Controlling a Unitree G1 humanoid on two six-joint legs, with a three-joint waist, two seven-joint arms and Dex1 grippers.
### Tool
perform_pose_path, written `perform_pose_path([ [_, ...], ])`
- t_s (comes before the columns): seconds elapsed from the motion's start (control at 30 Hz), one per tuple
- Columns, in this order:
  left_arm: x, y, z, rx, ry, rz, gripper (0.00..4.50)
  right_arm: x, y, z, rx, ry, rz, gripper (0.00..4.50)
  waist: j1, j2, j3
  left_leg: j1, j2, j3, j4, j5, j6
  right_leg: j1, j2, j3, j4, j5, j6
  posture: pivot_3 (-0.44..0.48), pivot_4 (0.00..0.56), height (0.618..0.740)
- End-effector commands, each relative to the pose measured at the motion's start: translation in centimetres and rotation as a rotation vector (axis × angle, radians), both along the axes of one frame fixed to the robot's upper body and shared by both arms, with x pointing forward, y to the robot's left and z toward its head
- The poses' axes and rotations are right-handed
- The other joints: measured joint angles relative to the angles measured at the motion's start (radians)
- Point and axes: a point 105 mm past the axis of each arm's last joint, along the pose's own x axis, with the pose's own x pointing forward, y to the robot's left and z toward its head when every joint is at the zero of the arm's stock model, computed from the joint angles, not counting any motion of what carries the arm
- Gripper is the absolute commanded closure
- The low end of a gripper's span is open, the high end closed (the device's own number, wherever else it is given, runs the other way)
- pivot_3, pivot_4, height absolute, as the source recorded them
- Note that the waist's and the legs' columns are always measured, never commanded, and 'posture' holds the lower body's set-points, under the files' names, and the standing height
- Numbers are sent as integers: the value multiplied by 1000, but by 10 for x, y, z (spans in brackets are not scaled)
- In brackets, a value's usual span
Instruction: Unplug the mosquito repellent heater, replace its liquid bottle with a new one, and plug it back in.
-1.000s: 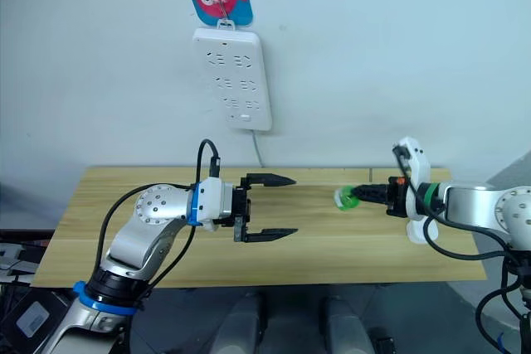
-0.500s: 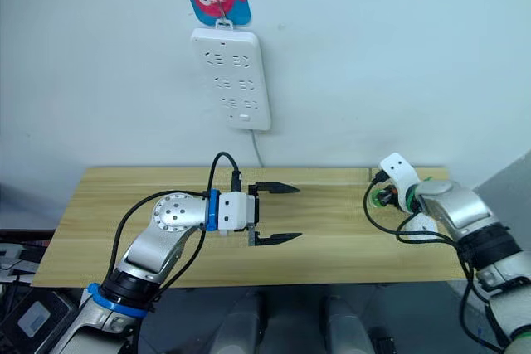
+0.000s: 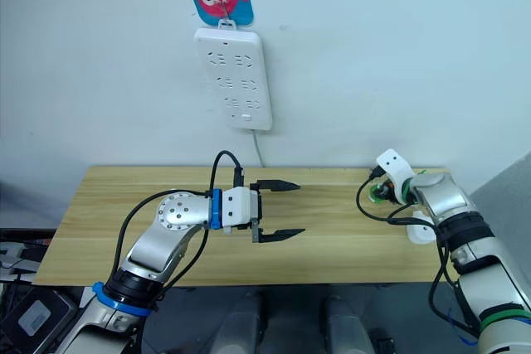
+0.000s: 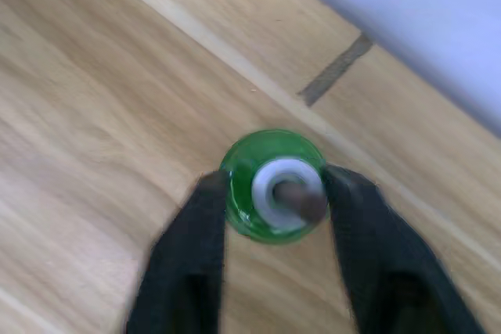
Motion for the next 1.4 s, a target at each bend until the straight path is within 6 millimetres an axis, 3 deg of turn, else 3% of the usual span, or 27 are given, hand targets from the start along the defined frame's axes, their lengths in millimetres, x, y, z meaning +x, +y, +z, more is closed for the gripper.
perform_pose_path([
  [0.03, 4, 1, 9, -42, -4, 19, 0, 2, -4, 24, 32, -60, 2, 1275, 0, 0, 0, 0, 0, 0, 0, 0, 0, 0, 0, 0, 0, 0, 0, 237, 238, 740],
  [0.13, 5, 5, 7, -41, 3, 40, 0, -2, -7, 45, 49, -99, 12, 191, 0, 0, 0, 0, 0, 0, 0, 0, 0, 0, 0, 0, 0, 0, -1, 239, 239, 740],
  [0.27, 7, 13, 0, -78, 45, 123, 0, -16, -3, 76, 89, -150, 24, 39, 0, 0, 0, 0, 0, -1, 0, 0, 0, 0, 0, 0, 0, 0, 0, 227, 241, 740],
  [0.33, 9, 26, -8, -175, 82, 293, 0, -35, 21, 104, 182, -195, 98, 39, -5, 0, 0, 0, 0, -1, -1, 0, 0, 0, 0, 0, 0, 0, 0, 213, 242, 740],
  [0.4, 10, 41, -16, -257, 107, 484, 0, -53, 46, 118, 247, -212, 194, 39, -11, 1, -1, 0, 1, -1, -1, 0, 0, 0, 0, 0, 1, 0, 0, 216, 244, 740],
  [0.57, 3, 88, -49, -316, 76, 896, 0, -96, 104, 128, 397, -245, 446, 39, -4, 1, 0, 1, 2, -6, -1, 0, 0, 2, 0, -4, 1, -1, 1, 249, 255, 740],
  [0.7, -12, 132, -73, -367, 108, 1198, 0, -117, 138, 119, 452, -215, 577, 39, 2, 0, 1, 0, 1, -4, 0, 0, 0, 2, -1, -2, 0, -1, 1, 271, 267, 740],
  [0.83, -15, 168, -91, -415, 129, 1398, 0, -121, 164, 120, 497, -191, 653, 39, 9, 0, 2, 1, 2, 2, 1, 2, 0, 2, -4, -3, 0, -4, -4, 299, 277, 740],
  [0.97, -3, 180, -99, -433, 115, 1443, 0, -119, 176, 123, 479, -188, 706, 39, 25, 0, 3, 1, 1, 3, 1, 2, 1, 2, -4, -3, 0, -4, -4, 307, 288, 740],
  [1.4, 34, 190, -119, -596, 216, 1505, 0, -118, 192, 155, 497, -193, 794, 39, 48, -1, 13, -1, 2, 2, -4, 1, 0, 0, -4, -6, -2, -4, 1, 287, 307, 740],
])
